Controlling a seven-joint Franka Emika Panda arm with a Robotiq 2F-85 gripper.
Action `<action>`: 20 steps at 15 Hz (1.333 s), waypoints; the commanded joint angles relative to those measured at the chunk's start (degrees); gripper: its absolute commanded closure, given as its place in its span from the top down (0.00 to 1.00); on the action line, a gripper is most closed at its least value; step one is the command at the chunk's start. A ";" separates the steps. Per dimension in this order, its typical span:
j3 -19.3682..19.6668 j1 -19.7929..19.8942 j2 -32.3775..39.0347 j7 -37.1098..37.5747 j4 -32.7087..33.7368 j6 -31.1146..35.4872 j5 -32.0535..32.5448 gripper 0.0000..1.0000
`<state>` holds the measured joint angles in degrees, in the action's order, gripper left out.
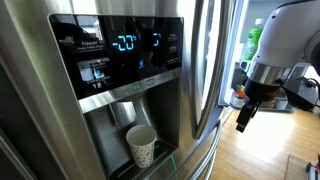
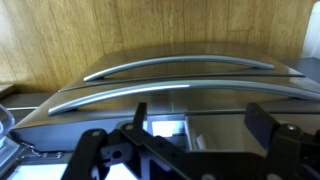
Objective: Put the cup into the fridge
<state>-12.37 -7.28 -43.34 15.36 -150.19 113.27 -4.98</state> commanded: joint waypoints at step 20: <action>-15.13 -7.76 14.63 12.16 1.09 37.74 -5.23 1.00</action>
<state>-25.52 -15.25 -32.26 24.29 -148.81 143.26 -10.53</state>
